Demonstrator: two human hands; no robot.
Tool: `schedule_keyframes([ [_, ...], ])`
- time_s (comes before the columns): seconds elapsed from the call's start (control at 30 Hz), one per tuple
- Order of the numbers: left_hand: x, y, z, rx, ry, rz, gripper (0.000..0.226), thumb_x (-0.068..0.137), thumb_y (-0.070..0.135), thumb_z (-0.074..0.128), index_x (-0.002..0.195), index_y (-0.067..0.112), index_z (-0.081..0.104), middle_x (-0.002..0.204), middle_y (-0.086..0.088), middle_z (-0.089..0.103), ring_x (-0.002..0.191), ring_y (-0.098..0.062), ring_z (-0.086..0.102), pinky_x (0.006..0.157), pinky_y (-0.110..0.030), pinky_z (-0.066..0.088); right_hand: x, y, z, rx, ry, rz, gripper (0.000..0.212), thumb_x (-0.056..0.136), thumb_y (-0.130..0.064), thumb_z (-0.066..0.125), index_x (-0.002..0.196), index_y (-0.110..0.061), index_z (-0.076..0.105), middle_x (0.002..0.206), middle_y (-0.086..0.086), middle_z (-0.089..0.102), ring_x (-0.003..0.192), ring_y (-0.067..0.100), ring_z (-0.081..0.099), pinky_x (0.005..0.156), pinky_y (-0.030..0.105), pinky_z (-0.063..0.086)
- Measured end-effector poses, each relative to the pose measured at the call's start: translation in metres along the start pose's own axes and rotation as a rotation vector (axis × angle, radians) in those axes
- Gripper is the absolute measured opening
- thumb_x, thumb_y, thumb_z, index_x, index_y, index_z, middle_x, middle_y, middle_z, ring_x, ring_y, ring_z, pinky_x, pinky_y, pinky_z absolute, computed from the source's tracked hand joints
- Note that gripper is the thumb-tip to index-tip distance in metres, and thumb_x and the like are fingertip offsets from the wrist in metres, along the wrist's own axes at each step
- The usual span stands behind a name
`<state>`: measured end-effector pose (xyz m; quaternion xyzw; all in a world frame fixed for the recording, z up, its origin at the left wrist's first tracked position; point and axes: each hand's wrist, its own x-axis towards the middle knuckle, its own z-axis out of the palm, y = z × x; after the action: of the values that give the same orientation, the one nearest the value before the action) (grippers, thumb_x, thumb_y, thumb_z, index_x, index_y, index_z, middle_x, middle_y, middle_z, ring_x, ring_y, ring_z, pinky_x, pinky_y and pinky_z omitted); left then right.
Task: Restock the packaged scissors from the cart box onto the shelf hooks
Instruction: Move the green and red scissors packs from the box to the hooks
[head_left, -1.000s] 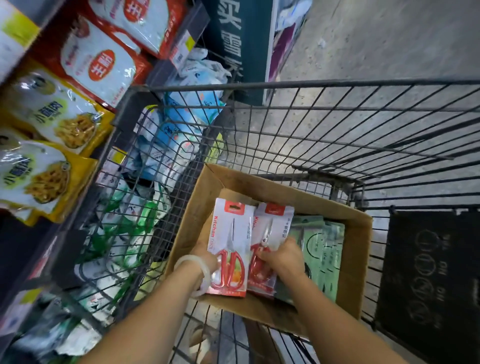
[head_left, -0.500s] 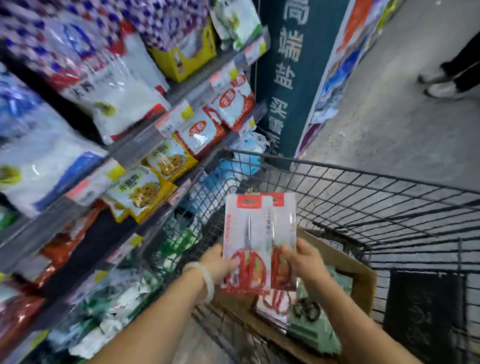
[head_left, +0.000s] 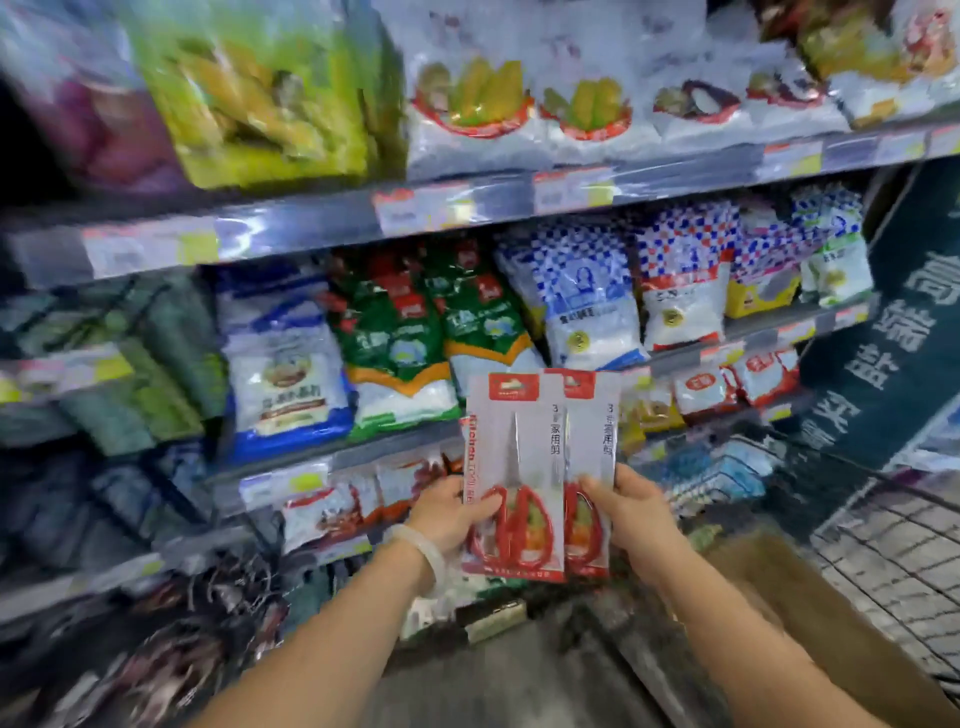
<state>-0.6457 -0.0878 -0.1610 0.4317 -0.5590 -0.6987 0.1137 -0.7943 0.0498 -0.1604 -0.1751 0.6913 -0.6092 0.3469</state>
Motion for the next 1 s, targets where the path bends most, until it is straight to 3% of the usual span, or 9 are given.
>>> schedule_keyframes([
  [0.07, -0.038, -0.006, -0.071, -0.01, 0.103, 0.035, 0.031, 0.083, 0.012, 0.07, 0.111, 0.002, 0.064, 0.114, -0.021, 0.067, 0.108, -0.037, 0.062, 0.099, -0.051, 0.047, -0.019, -0.004, 0.069, -0.033, -0.102, -0.024, 0.015, 0.092, -0.01, 0.057, 0.102, -0.015, 0.067, 0.103, 0.011, 0.071, 0.093, 0.026, 0.067, 0.086, 0.043, 0.054],
  [0.17, -0.098, -0.021, -0.172, -0.087, 0.277, 0.064, 0.03, 0.081, 0.014, 0.072, 0.109, 0.007, 0.064, 0.114, -0.017, 0.067, 0.107, -0.033, 0.063, 0.098, -0.05, 0.048, -0.048, -0.006, 0.177, -0.091, -0.256, -0.065, 0.012, 0.091, -0.012, 0.058, 0.097, -0.014, 0.068, 0.092, 0.006, 0.072, 0.07, 0.011, 0.067, 0.059, 0.021, 0.054],
  [0.3, -0.183, -0.051, -0.287, -0.17, 0.538, 0.136, 0.011, 0.081, 0.006, 0.07, 0.09, 0.011, 0.066, 0.087, -0.01, 0.067, 0.089, -0.026, 0.062, 0.086, -0.039, 0.052, -0.098, -0.002, 0.317, -0.188, -0.463, -0.199, 0.013, 0.089, -0.007, 0.059, 0.101, -0.009, 0.065, 0.089, 0.0, 0.064, 0.07, -0.001, 0.053, 0.056, 0.001, 0.042],
  [0.37, -0.226, -0.069, -0.333, -0.198, 0.644, 0.137, 0.027, 0.073, 0.015, 0.074, 0.096, 0.004, 0.065, 0.09, -0.015, 0.067, 0.09, -0.03, 0.063, 0.09, -0.044, 0.051, -0.127, 0.003, 0.378, -0.242, -0.575, -0.213, 0.006, 0.088, -0.008, 0.06, 0.093, -0.008, 0.065, 0.086, 0.0, 0.066, 0.071, 0.003, 0.057, 0.062, 0.005, 0.046],
  [0.5, -0.298, -0.111, -0.411, -0.329, 0.863, 0.113, 0.03, 0.067, 0.02, 0.075, 0.091, 0.003, 0.069, 0.101, -0.023, 0.07, 0.097, -0.037, 0.065, 0.095, -0.056, 0.048, -0.183, 0.014, 0.485, -0.324, -0.826, -0.201, 0.012, 0.087, -0.011, 0.061, 0.076, -0.013, 0.066, 0.092, 0.016, 0.071, 0.082, 0.025, 0.064, 0.08, 0.04, 0.052],
  [0.67, -0.352, -0.156, -0.491, -0.42, 1.041, 0.092, 0.013, 0.074, 0.01, 0.072, 0.085, 0.01, 0.066, 0.1, -0.023, 0.068, 0.093, -0.034, 0.063, 0.095, -0.055, 0.048, -0.24, 0.037, 0.594, -0.358, -1.043, -0.208, 0.017, 0.087, -0.012, 0.062, 0.081, -0.025, 0.071, 0.081, -0.015, 0.073, 0.08, 0.008, 0.066, 0.077, 0.027, 0.052],
  [0.8, -0.378, -0.178, -0.566, -0.541, 1.151, 0.091, 0.012, 0.082, -0.003, 0.066, 0.094, 0.0, 0.067, 0.067, -0.009, 0.072, 0.055, -0.023, 0.065, 0.054, -0.033, 0.053, -0.269, 0.05, 0.689, -0.355, -1.173, -0.187, 0.016, 0.089, -0.016, 0.059, 0.085, -0.028, 0.068, 0.083, -0.018, 0.07, 0.074, -0.001, 0.066, 0.066, 0.018, 0.052],
  [0.87, -0.388, -0.18, -0.611, -0.568, 1.177, 0.081, 0.009, 0.082, -0.003, 0.065, 0.089, 0.002, 0.067, 0.059, -0.005, 0.07, 0.049, -0.02, 0.064, 0.046, -0.028, 0.05, -0.278, 0.049, 0.739, -0.359, -1.205, -0.192, 0.017, 0.089, -0.015, 0.059, 0.085, -0.028, 0.067, 0.085, -0.017, 0.07, 0.075, -0.004, 0.065, 0.066, 0.017, 0.052],
  [1.0, -0.404, -0.162, -0.698, -0.557, 1.152, 0.124, 0.009, 0.084, 0.002, 0.066, 0.09, 0.008, 0.067, 0.083, -0.014, 0.073, 0.079, -0.031, 0.068, 0.081, -0.048, 0.056, -0.292, 0.032, 0.828, -0.367, -1.242, -0.182, 0.015, 0.089, -0.017, 0.06, 0.1, -0.023, 0.069, 0.099, -0.003, 0.072, 0.092, 0.016, 0.069, 0.087, 0.039, 0.055],
])
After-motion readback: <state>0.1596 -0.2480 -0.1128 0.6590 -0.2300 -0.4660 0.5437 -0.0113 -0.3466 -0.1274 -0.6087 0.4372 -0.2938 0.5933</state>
